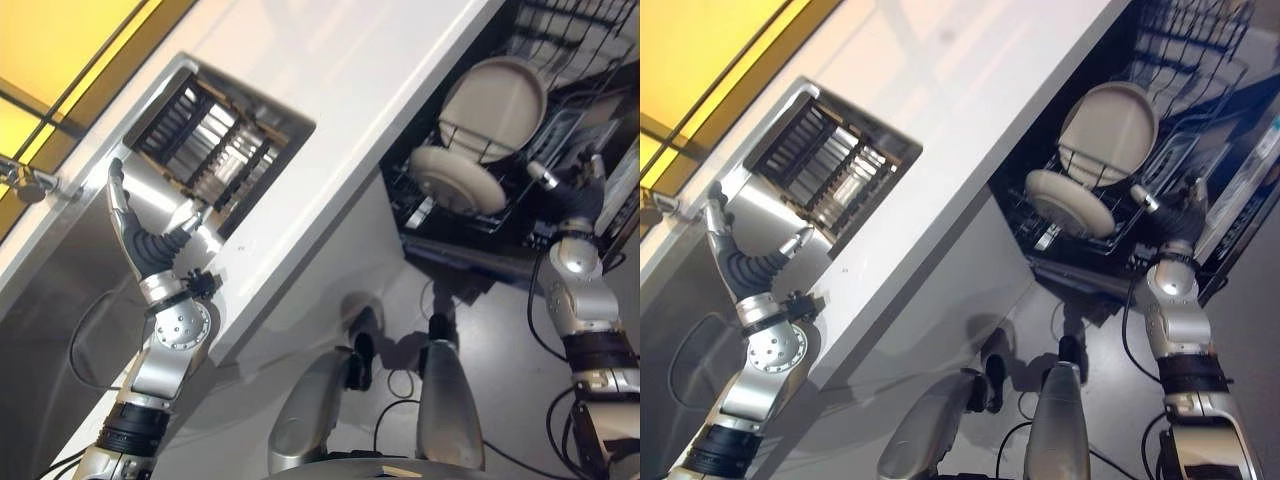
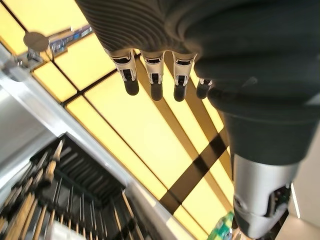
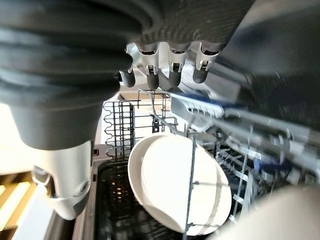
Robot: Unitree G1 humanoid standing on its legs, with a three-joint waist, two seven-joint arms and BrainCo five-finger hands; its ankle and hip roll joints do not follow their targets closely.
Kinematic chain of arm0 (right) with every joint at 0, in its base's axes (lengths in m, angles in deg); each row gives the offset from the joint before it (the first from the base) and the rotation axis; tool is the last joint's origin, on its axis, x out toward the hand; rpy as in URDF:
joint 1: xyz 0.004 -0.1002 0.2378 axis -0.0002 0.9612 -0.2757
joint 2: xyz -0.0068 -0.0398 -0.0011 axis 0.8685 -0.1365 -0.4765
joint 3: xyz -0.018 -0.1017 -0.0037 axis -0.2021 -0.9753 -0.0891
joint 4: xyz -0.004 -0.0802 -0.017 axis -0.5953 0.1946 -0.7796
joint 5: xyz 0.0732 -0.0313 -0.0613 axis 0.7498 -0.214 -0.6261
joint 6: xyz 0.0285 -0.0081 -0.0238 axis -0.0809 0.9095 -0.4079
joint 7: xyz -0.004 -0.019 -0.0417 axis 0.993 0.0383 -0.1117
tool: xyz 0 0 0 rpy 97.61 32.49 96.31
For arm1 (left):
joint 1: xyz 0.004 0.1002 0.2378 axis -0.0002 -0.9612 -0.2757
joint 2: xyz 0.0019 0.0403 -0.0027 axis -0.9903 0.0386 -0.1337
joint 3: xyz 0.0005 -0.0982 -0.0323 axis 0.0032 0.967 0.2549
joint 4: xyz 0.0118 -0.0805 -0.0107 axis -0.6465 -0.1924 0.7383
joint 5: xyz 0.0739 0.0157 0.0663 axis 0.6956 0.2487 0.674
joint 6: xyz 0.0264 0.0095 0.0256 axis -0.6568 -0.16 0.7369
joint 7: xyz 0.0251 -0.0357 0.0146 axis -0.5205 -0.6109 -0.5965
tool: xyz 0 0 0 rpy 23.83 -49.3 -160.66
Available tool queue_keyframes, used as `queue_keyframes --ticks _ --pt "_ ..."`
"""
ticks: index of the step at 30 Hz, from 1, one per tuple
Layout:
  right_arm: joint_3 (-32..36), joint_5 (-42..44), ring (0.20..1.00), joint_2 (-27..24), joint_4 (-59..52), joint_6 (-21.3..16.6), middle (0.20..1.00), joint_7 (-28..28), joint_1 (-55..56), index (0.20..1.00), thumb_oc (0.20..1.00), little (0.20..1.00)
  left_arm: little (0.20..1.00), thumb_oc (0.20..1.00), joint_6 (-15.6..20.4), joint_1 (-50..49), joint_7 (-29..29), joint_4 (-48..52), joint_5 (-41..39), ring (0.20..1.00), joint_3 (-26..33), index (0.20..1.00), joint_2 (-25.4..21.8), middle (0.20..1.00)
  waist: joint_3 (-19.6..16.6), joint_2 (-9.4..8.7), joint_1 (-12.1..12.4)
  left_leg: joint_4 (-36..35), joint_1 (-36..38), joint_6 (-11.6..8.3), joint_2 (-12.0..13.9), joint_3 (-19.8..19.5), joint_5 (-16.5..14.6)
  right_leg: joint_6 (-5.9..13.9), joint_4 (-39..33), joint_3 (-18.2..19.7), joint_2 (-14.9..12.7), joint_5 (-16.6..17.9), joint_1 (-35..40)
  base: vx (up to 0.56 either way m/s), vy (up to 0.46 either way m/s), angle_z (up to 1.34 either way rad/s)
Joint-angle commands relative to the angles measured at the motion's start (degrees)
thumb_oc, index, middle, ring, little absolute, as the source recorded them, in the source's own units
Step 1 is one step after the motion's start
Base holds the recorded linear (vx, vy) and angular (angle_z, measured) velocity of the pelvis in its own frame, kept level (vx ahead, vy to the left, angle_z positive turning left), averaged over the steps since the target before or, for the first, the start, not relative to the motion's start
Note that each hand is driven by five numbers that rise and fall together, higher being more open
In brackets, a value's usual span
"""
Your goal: Pick up plates and place into dishwasher.
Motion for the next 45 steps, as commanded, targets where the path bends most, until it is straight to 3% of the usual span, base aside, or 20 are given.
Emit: queue_keyframes --ticks 1,8,12,17,24,29,34,38,45 --pt "-1.04 3.25 1.000 -3.12 0.27 -4.68 1.000 -1.92 -4.19 1.000 1.000 1.000 1.000 1.000 0.32 -2.74 -3.53 0.18 0.14 1.000 1.43 1.000 0.70 1.000 3.79 -1.42 -0.84 20.80 -7.35 5.89 -2.80 1.07 2.97 -0.06 -17.23 -1.35 -0.28 7.66 6.36 -0.06 0.043 0.14" --pt "-2.00 7.22 1.000 -1.77 5.49 -8.10 1.000 -5.95 -9.25 1.000 1.000 1.000 1.000 1.000 0.32 -0.84 -4.39 0.54 0.85 1.000 -0.02 1.000 0.24 1.000 3.79 -1.31 0.47 25.77 -14.61 6.89 -3.11 1.21 2.78 -1.07 -12.70 -2.40 0.24 6.59 -1.95 -0.05 -0.001 0.03" --pt "-2.37 9.07 1.000 -0.89 8.65 -8.47 1.000 -8.83 -12.48 1.000 1.000 1.000 1.000 1.000 0.00 0.53 -4.81 0.78 1.23 1.000 -0.97 1.000 0.43 1.000 3.79 -0.79 1.42 29.79 -17.75 7.69 -3.03 1.15 1.34 -1.91 -7.82 -2.55 0.96 4.29 -6.32 -0.04 -0.002 0.12" --pt "-3.71 12.83 1.000 -0.38 9.73 -6.20 1.000 -2.46 -14.93 1.000 1.000 1.000 1.000 1.000 -0.43 0.64 -4.31 1.54 0.45 1.000 -0.49 1.000 0.29 1.000 3.79 -0.20 2.19 33.19 -20.26 8.02 -3.43 1.23 1.12 -2.61 -2.73 -2.35 1.16 2.42 -10.04 -0.01 0.014 -0.13" --pt "-4.34 12.75 1.000 -0.01 8.46 -8.33 1.000 8.13 -16.43 1.000 1.000 1.000 1.000 1.000 0.02 -1.19 -3.72 1.66 0.07 1.000 1.40 1.000 0.75 1.000 3.79 0.00 3.28 36.65 -22.84 8.40 -4.55 0.82 1.04 -3.18 3.62 -1.98 1.55 0.17 -14.02 0.00 0.013 0.02" --pt "-5.57 13.59 1.000 1.41 5.14 -7.47 1.000 16.09 -17.87 1.000 1.000 1.000 1.000 1.000 0.54 -2.75 -2.98 1.49 -0.75 1.000 2.73 1.000 0.88 1.000 3.79 -0.26 4.65 38.85 -24.53 8.64 -5.05 0.36 1.35 -3.72 8.14 -2.42 1.68 -1.84 -16.14 -0.01 -0.002 0.06" --pt "-7.39 14.50 1.000 2.59 0.86 -9.03 1.000 21.57 -17.73 1.000 1.000 1.000 1.000 1.000 2.11 -5.88 -2.52 1.46 -1.46 1.000 4.75 1.000 0.99 1.000 3.79 -0.44 6.49 38.66 -23.54 7.80 -5.15 -0.84 2.26 -3.98 10.50 -2.96 1.69 -4.44 -15.52 0.05 -0.030 0.05" --pt "-7.43 15.27 1.000 4.08 -2.06 -10.27 1.000 22.67 -17.97 1.000 1.000 1.000 1.000 1.000 3.96 -8.76 -2.34 1.44 -2.25 1.000 6.29 1.000 1.08 1.000 3.79 -0.48 8.03 37.36 -21.84 7.54 -5.25 -1.78 3.77 -4.61 12.46 -3.82 1.07 -6.32 -14.32 0.02 -0.001 0.13" --pt "-9.83 7.20 1.000 6.68 -8.13 -8.15 1.000 20.14 -18.94 1.000 1.000 1.000 1.000 1.000 6.29 -12.42 0.74 2.04 -5.90 1.000 8.14 1.000 0.88 1.000 3.62 -0.94 10.12 36.40 -18.98 7.08 -5.47 -2.64 5.86 -5.34 13.99 -5.13 -0.52 -7.90 -11.31 0.00 0.032 0.25"
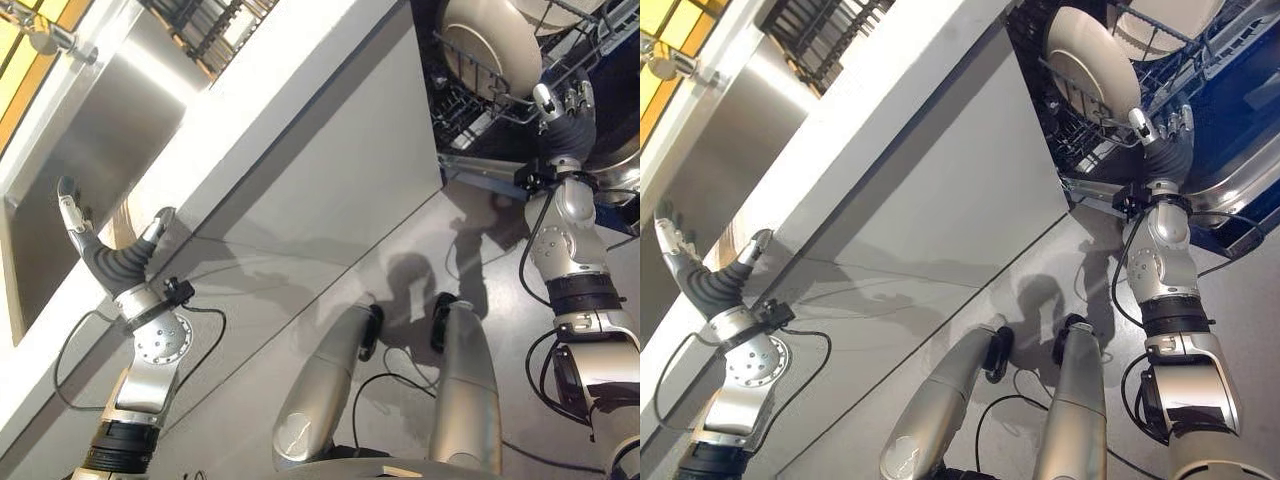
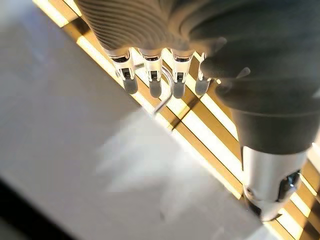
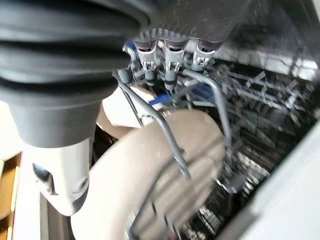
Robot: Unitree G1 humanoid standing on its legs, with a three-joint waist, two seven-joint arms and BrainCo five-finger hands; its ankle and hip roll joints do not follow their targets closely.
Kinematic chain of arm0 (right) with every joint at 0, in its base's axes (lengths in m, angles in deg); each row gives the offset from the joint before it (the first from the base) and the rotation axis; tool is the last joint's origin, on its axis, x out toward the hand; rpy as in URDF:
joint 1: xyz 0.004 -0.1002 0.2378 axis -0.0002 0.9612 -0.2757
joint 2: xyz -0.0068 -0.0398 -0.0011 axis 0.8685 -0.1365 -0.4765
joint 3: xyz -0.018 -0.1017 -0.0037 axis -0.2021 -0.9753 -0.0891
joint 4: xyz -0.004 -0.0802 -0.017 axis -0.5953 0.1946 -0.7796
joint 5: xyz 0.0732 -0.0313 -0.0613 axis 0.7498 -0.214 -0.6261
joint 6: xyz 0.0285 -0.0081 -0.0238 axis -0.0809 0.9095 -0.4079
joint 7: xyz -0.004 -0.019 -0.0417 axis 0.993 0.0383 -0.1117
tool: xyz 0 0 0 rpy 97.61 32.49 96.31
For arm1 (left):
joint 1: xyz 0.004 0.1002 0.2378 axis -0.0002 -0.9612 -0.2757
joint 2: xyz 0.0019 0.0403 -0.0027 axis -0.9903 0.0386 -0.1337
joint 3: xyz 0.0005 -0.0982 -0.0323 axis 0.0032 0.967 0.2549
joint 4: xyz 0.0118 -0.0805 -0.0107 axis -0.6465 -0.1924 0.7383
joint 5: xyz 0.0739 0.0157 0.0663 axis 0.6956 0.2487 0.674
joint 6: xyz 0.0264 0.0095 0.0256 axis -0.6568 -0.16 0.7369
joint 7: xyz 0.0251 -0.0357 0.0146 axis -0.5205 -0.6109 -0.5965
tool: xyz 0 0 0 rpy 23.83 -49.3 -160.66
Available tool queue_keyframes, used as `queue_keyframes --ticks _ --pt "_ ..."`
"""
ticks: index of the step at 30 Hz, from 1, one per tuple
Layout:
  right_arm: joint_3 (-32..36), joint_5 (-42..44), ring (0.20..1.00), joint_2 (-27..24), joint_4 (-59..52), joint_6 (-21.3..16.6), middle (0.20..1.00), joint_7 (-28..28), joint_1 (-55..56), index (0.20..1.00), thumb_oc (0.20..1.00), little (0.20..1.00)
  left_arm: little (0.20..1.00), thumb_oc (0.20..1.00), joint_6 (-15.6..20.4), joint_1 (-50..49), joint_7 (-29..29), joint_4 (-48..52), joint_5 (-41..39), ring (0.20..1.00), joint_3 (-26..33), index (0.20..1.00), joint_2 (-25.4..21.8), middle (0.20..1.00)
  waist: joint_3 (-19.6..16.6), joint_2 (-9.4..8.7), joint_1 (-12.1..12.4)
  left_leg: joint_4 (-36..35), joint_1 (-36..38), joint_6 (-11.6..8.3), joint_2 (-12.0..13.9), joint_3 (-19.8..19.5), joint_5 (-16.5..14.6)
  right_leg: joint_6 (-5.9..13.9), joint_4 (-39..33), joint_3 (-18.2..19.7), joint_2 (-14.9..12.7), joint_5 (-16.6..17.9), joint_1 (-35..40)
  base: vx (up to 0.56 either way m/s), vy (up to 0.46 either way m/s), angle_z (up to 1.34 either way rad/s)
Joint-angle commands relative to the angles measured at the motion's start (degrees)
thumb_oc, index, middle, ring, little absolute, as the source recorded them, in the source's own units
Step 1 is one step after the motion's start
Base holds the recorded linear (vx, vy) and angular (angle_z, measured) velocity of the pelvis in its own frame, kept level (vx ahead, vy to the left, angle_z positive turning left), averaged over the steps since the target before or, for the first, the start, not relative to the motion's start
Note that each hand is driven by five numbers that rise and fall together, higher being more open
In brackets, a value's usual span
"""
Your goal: Pick up plates and place into dishwasher.
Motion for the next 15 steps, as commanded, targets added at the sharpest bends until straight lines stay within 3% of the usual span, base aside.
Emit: queue_keyframes --ticks 1,11,15 --pt "-6.39 -8.31 1.000 3.63 -15.14 -0.21 1.000 3.42 -5.73 1.000 1.000 1.000 1.000 1.000 2.66 -3.93 0.78 2.72 -2.65 1.000 3.78 1.000 -1.84 1.000 3.17 -1.66 4.05 5.97 1.23 2.96 -1.20 3.51 9.45 3.75 -6.00 0.48 0.53 2.13 5.76 0.00 0.041 0.38" --pt "-12.03 -4.95 1.000 4.18 -3.86 6.66 1.000 4.41 -13.06 1.000 1.000 1.000 1.000 1.000 1.46 -7.21 4.07 4.39 -4.27 1.000 4.55 1.000 -2.54 1.000 -2.12 -0.38 9.13 -3.09 8.16 2.82 -1.99 2.11 11.69 3.24 -10.58 -3.77 -1.59 2.10 13.45 0.03 0.067 0.12" --pt "-13.28 -4.28 1.000 3.66 -0.60 7.72 1.000 4.96 -15.84 1.000 1.000 1.000 1.000 1.000 0.69 -8.24 5.63 4.66 -5.00 1.000 4.77 1.000 -3.00 1.000 -4.12 0.16 10.81 -5.94 10.02 2.92 -2.37 1.34 11.93 3.35 -11.58 -5.07 -2.61 2.11 15.40 0.05 0.064 0.21"
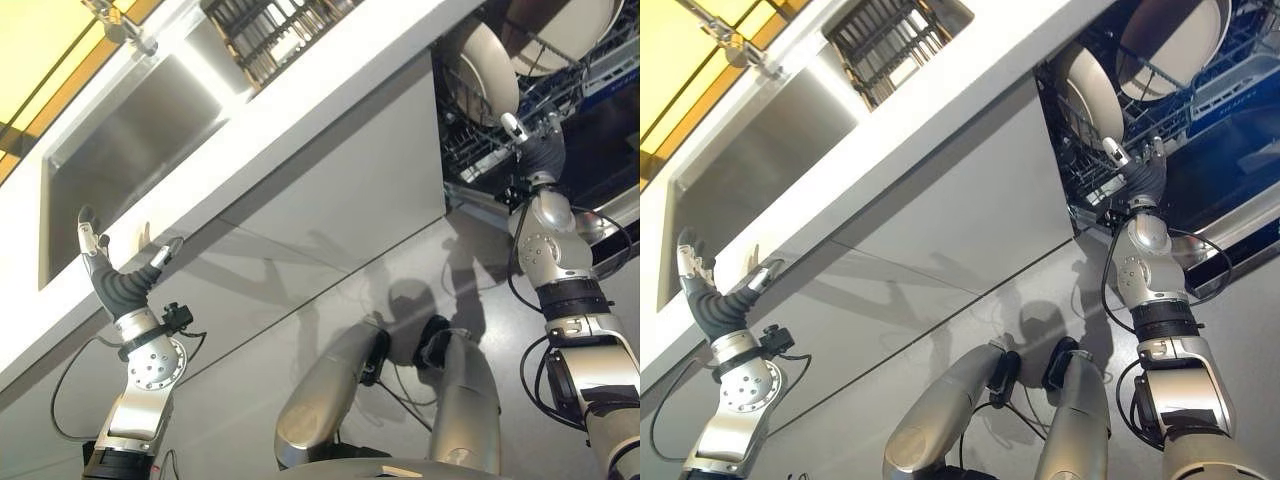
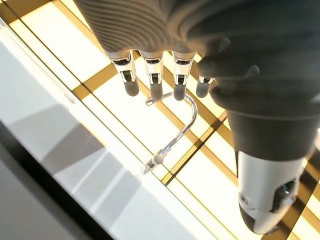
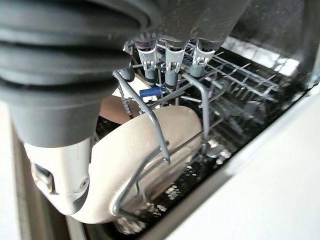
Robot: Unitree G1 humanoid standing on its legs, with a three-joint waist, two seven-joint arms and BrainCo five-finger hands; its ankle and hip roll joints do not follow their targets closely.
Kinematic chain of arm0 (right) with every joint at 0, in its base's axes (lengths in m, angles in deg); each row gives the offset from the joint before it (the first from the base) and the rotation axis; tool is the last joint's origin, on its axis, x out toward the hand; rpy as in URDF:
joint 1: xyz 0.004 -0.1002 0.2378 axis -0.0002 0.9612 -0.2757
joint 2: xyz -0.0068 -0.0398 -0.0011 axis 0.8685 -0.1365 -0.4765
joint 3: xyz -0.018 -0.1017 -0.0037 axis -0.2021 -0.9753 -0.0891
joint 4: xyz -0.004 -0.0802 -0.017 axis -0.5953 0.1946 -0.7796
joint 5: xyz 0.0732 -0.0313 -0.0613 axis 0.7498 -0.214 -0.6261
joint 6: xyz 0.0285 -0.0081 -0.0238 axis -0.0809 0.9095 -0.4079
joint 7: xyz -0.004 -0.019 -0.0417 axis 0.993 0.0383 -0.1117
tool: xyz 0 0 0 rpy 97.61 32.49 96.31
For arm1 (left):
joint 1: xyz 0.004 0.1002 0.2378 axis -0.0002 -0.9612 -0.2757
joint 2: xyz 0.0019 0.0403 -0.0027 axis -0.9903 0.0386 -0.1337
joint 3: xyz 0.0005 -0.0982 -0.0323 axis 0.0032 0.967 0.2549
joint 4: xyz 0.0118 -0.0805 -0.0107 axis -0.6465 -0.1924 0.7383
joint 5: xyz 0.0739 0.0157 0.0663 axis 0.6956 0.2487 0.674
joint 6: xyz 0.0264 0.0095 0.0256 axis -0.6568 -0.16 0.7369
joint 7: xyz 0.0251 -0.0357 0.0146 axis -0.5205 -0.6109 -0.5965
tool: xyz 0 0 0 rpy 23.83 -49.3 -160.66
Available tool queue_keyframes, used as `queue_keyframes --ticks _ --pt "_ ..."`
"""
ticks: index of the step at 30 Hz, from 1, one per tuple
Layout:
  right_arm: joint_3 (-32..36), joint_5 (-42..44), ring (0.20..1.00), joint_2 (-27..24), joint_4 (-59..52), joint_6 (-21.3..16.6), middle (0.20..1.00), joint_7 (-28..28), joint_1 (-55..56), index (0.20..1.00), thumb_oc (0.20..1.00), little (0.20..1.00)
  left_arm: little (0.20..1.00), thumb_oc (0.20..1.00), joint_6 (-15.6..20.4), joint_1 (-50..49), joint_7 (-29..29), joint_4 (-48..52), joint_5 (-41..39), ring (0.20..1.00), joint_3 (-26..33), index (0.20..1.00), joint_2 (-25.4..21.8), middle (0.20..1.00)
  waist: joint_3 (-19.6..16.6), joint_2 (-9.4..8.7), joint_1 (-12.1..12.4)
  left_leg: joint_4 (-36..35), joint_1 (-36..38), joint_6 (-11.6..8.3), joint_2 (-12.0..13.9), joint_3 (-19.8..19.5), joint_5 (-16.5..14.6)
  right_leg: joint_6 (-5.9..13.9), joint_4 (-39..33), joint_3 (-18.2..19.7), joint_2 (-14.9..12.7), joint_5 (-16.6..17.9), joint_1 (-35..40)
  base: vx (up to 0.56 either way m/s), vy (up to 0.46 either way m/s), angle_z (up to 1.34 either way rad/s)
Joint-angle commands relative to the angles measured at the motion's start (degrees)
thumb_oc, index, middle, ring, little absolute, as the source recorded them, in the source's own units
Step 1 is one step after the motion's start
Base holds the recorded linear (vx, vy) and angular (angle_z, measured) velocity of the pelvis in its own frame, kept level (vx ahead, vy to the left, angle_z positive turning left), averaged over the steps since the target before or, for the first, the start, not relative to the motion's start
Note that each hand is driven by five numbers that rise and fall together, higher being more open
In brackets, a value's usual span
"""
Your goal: Pick up plates and place into dishwasher.
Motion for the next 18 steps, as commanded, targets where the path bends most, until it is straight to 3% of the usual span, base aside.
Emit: queue_keyframes --ticks 1,10,18 --pt "-9.21 -1.00 1.000 3.92 -5.43 -3.23 1.000 8.96 -15.47 1.000 1.000 1.000 1.000 1.000 0.59 -1.24 1.10 2.81 -0.79 1.000 3.14 1.000 -3.84 1.000 -4.36 0.27 6.95 0.78 -0.32 2.35 -1.70 1.68 8.90 -1.58 -7.69 2.78 -0.84 4.34 2.31 0.06 0.055 0.06" --pt "-8.73 -0.06 1.000 1.63 -4.01 -3.33 1.000 10.33 -17.39 1.000 1.000 1.000 1.000 1.000 1.67 -3.35 7.29 3.14 -1.43 1.000 5.50 1.000 -4.80 1.000 -6.72 -0.35 9.22 -1.65 2.08 3.55 -2.55 0.68 3.75 -0.05 -7.07 1.22 -3.20 4.44 4.22 0.04 -0.005 0.22" --pt "-9.64 -3.39 1.000 -0.98 -10.06 -1.49 1.000 15.34 -12.59 1.000 1.000 1.000 1.000 1.000 2.77 -2.80 9.44 4.48 -0.28 1.000 5.20 1.000 -4.97 1.000 -6.72 -1.65 6.69 -2.74 3.79 4.32 -1.90 2.08 -2.00 2.12 -12.94 2.60 -2.50 8.35 6.83 0.02 -0.047 0.07"
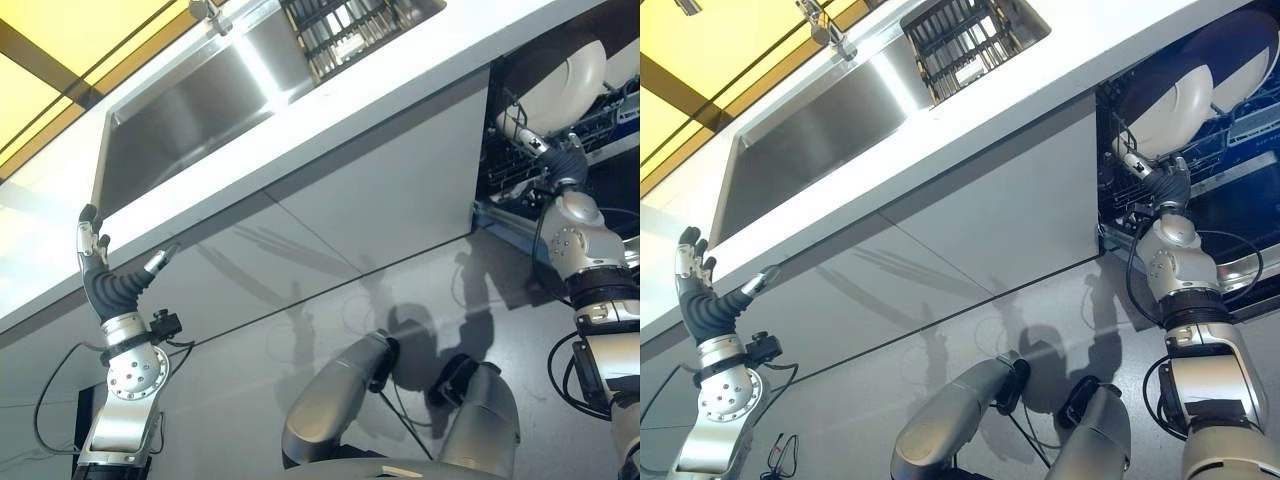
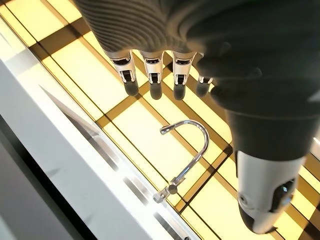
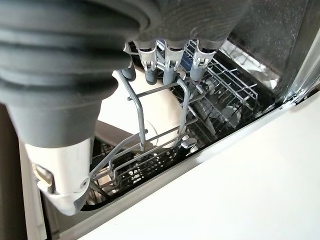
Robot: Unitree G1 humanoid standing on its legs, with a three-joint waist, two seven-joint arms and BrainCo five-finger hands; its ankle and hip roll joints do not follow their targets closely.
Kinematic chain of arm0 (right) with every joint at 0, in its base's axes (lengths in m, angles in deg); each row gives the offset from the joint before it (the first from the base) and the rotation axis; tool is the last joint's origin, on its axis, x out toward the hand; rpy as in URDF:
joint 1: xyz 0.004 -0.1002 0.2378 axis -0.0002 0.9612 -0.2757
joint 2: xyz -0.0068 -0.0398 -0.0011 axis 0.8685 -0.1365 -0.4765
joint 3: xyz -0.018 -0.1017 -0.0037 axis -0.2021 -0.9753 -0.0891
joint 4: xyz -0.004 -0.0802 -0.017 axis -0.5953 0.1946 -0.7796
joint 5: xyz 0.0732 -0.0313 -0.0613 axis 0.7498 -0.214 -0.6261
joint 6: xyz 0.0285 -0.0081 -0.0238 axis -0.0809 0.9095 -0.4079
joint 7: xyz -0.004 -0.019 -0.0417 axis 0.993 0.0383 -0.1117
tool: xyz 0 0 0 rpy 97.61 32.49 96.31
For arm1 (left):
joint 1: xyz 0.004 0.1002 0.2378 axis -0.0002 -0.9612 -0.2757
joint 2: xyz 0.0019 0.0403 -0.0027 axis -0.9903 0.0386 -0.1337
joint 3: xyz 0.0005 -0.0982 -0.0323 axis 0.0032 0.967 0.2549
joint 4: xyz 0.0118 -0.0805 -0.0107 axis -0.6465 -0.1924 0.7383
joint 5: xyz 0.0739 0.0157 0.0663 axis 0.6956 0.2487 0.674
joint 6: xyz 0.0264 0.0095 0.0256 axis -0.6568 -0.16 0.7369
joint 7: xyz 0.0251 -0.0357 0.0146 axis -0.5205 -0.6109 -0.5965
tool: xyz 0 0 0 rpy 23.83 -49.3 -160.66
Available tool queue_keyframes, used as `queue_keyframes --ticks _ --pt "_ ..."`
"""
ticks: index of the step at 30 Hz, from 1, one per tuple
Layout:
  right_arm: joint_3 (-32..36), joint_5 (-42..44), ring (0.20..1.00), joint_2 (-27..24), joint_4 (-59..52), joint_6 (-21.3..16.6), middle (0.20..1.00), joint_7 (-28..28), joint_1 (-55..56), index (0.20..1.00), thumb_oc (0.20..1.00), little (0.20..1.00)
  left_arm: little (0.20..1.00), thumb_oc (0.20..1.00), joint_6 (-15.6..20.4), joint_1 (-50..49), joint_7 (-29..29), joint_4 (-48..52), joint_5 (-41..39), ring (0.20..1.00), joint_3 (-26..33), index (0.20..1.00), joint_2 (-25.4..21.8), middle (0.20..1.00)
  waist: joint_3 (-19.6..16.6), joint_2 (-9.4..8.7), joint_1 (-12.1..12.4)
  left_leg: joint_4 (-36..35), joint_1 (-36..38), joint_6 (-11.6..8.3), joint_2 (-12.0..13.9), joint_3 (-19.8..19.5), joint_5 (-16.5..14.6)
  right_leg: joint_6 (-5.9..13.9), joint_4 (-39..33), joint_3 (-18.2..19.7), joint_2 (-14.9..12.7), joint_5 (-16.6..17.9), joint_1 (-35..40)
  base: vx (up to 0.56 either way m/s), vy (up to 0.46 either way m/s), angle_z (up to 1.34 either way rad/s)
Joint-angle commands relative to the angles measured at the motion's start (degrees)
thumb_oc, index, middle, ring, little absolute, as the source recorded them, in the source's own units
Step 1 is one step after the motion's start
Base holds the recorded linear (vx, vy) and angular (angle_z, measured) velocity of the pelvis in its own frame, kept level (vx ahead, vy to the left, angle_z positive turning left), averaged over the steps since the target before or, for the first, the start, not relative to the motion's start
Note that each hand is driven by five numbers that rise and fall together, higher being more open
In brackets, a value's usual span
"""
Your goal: Pick up plates and place into dishwasher.
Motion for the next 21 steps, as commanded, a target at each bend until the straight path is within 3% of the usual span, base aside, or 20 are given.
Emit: queue_keyframes --ticks 1,3,4,8,12,17,21 --pt "-8.61 -4.63 1.000 6.09 -18.33 -6.36 1.000 14.27 -10.34 1.000 1.000 1.000 1.000 1.000 3.21 -1.97 0.06 3.11 -0.05 1.000 1.82 1.000 -4.51 1.000 -4.67 -2.57 3.01 3.32 -0.60 5.74 -0.99 3.27 0.17 5.71 -11.60 9.64 3.85 9.53 1.56 -0.06 -0.065 -0.04" --pt "-8.41 -6.14 1.000 5.54 -20.20 -6.67 1.000 13.35 -9.67 1.000 1.000 1.000 1.000 1.000 3.74 -1.23 -0.25 2.95 0.13 1.000 1.35 1.000 -4.82 1.000 -4.49 -3.12 1.77 2.73 -0.66 5.90 -0.58 3.86 -0.68 6.26 -13.87 10.35 4.34 11.20 1.62 -0.11 -0.056 -0.08" --pt "-8.35 -6.30 1.000 5.51 -20.89 -6.51 1.000 13.02 -9.50 1.000 1.000 1.000 1.000 1.000 3.54 -0.82 -0.55 2.93 0.36 1.000 1.12 1.000 -4.91 1.000 -4.08 -3.31 1.48 2.43 -1.20 6.25 -0.46 4.59 0.33 5.90 -14.91 9.99 4.08 13.06 1.39 -0.14 -0.052 -0.15" --pt "-7.85 -10.52 1.000 5.76 -25.24 -6.28 1.000 8.86 -7.26 1.000 1.000 1.000 1.000 1.000 2.72 1.22 -2.19 2.80 0.98 1.000 0.26 1.000 -5.71 1.000 -3.09 -4.66 -1.16 1.35 -0.21 6.84 0.56 5.73 -2.02 7.15 -18.69 12.24 5.07 16.01 2.37 -0.06 -0.053 -0.26" --pt "-6.15 -16.81 1.000 7.38 -29.39 -5.29 1.000 0.48 -1.04 1.000 1.000 1.000 1.000 1.000 1.33 3.07 -4.00 2.65 2.31 1.000 0.05 1.000 -6.62 1.000 -2.53 -6.83 -3.91 -1.66 2.13 7.38 1.93 6.39 -4.24 8.78 -23.07 14.26 5.72 18.92 4.64 -0.01 -0.084 -0.37" --pt "-1.89 -23.23 1.000 10.41 -31.04 0.53 1.000 -15.27 9.85 1.000 1.000 1.000 1.000 1.000 -0.92 4.74 -4.24 2.95 5.05 1.000 0.74 1.000 -7.85 1.000 -2.92 -10.53 -6.75 -6.01 5.83 8.35 3.61 6.64 -6.28 11.23 -28.99 16.07 5.76 22.71 8.75 0.04 -0.137 -0.18" --pt "1.13 -23.07 1.000 11.94 -31.74 1.07 1.000 -21.16 17.34 1.000 1.000 1.000 1.000 1.000 -2.36 5.18 -3.20 3.47 6.51 1.000 0.86 1.000 -8.94 1.000 -3.31 -12.25 -7.50 -6.58 8.00 8.88 4.37 6.55 -7.16 12.30 -31.17 16.22 5.87 23.89 11.78 0.09 -0.142 -0.19"
